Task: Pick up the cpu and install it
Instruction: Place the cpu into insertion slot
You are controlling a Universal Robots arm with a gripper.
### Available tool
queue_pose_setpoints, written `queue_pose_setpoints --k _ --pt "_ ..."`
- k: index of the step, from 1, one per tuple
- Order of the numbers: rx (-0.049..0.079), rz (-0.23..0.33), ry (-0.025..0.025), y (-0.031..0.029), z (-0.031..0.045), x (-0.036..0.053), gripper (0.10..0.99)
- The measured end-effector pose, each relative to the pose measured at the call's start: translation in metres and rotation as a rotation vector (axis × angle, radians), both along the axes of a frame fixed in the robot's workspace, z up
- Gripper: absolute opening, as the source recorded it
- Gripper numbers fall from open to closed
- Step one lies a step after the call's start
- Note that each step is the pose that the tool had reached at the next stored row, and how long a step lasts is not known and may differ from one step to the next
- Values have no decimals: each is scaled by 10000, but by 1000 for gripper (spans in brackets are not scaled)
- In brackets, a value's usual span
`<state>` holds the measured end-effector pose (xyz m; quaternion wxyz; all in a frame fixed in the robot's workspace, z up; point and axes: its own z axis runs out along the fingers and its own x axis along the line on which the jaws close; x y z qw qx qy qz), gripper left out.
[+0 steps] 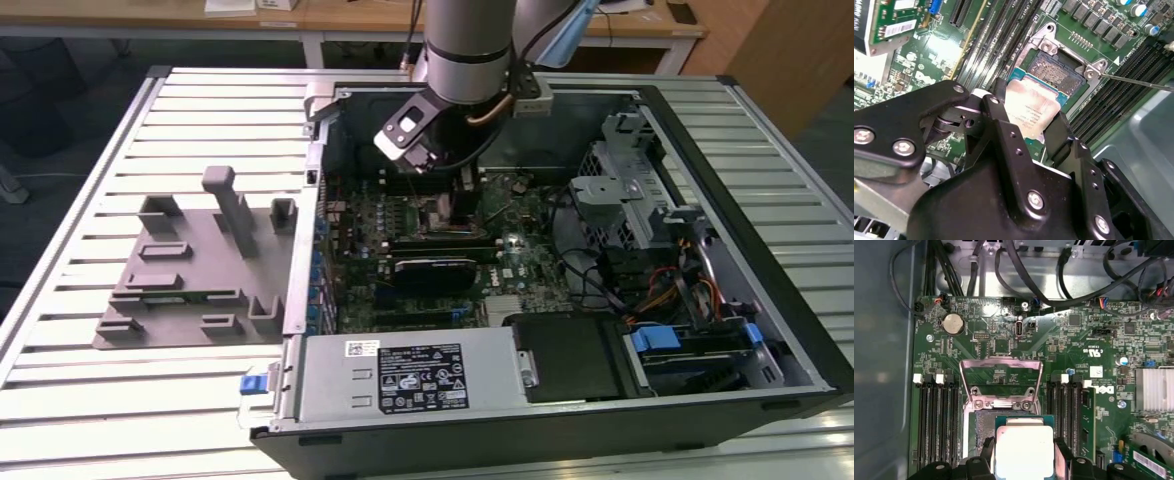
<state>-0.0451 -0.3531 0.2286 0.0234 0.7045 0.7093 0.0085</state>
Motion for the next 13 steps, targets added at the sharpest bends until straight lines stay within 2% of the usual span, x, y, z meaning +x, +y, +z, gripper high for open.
queue_pose_setpoints --k 7,13 --pt "-1 -25 1 7 -109 -1 545" --pt "1 -30 -1 57 -158 0 545"
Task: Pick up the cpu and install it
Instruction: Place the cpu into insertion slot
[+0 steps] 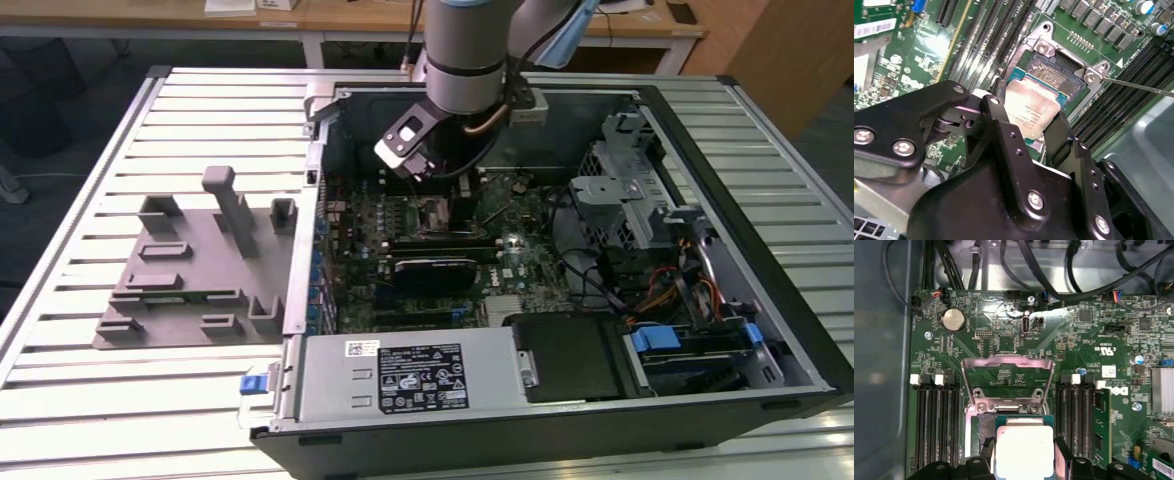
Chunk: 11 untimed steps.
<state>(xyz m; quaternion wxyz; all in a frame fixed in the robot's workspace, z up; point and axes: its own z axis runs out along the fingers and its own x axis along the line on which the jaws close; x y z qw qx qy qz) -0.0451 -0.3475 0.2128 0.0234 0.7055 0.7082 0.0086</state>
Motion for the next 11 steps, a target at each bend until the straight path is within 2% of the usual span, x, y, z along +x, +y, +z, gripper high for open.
queue_pose_setpoints --k 5,11 --pt "-1 -17 1 19 -67 -1 545" --pt "-1 -46 1 88 -112 -7 545"
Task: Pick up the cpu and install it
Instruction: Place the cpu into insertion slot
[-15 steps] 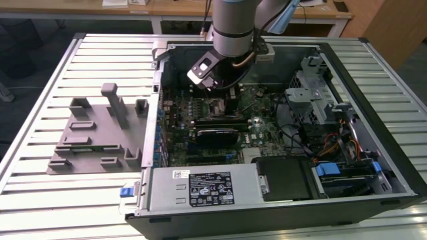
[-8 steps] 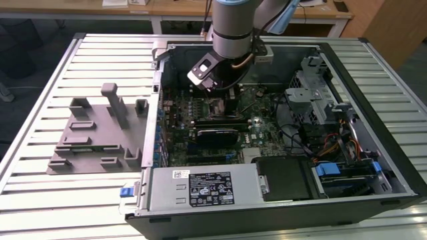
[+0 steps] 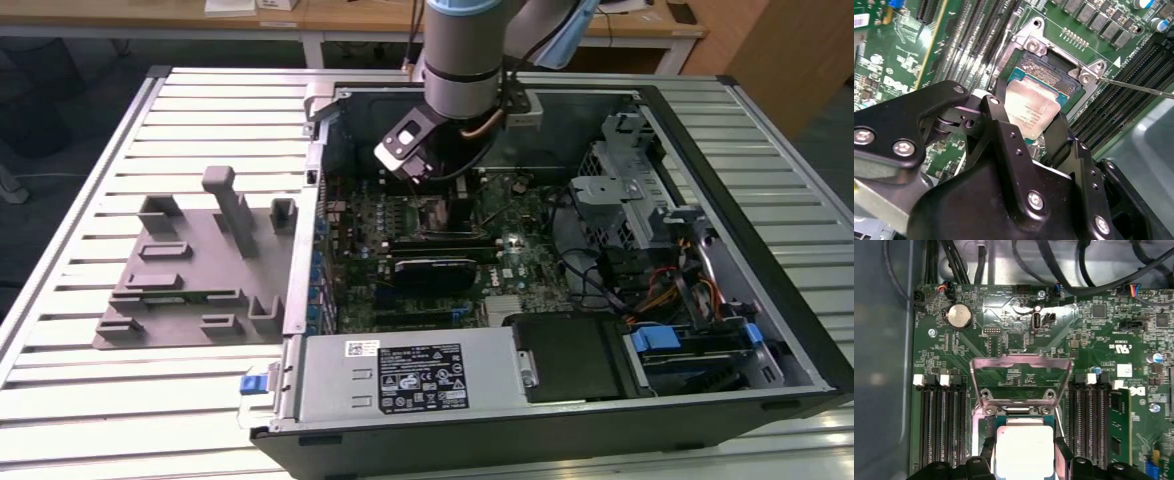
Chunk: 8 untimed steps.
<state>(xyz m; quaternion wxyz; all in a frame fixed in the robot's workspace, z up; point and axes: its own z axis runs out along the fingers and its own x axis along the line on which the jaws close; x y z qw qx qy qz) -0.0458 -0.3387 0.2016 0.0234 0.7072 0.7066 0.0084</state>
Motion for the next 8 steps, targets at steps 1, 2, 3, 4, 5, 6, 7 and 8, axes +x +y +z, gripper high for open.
queue_pose_setpoints --k 1,2,3,4,5,6,7,8 --pt "1 -7 -1 4 -3 -1 545" --pt "1 -7 0 4 -2 -1 545" --pt "0 -7 0 4 -2 -1 545" --pt "0 -8 0 4 -2 -1 545" --pt "-2 -10 1 5 -2 -4 545" --pt "-1 -11 0 7 -3 -10 545" --pt "-1 -10 -2 11 -4 -18 545" --pt "0 -10 -3 14 -5 -23 545"
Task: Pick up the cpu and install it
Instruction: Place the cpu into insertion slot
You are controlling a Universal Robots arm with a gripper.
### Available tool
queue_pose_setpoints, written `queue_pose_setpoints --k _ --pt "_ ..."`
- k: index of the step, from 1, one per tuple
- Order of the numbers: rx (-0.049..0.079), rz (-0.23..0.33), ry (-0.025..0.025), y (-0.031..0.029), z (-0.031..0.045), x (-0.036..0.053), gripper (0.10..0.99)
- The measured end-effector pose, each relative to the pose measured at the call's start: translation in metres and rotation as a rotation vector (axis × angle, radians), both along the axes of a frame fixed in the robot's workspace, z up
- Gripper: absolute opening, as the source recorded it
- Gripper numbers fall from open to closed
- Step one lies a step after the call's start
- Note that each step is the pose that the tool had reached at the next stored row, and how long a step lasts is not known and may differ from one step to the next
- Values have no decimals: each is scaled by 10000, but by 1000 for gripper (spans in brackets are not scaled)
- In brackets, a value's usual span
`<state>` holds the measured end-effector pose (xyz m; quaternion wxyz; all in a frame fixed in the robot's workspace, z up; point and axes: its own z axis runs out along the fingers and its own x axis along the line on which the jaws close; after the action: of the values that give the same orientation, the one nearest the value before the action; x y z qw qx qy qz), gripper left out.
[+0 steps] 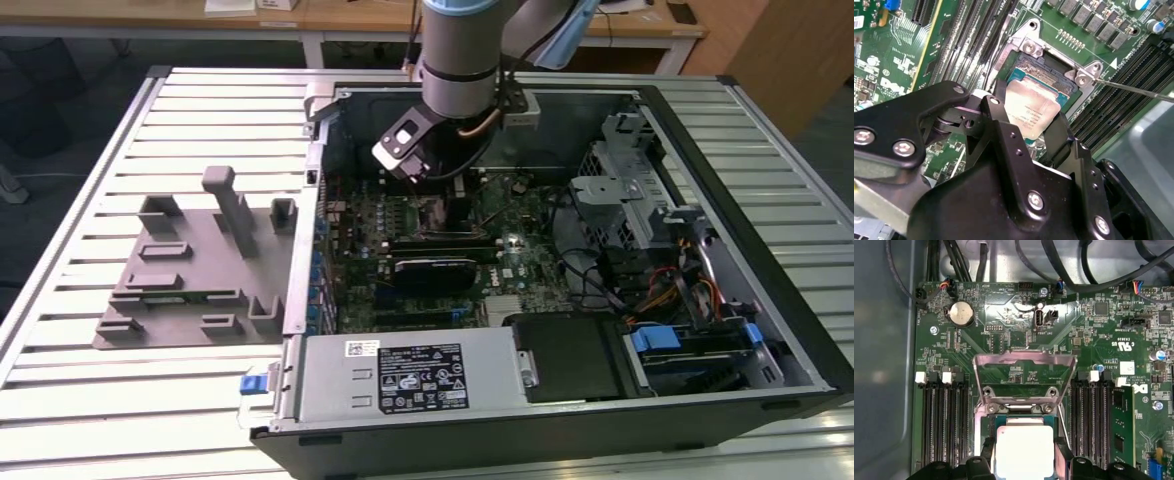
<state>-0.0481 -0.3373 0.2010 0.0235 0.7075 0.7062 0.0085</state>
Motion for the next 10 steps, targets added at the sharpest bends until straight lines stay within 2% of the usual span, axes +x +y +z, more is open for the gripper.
queue_pose_setpoints --k 10 --pt "-1 -86 0 23 -48 -10 545"
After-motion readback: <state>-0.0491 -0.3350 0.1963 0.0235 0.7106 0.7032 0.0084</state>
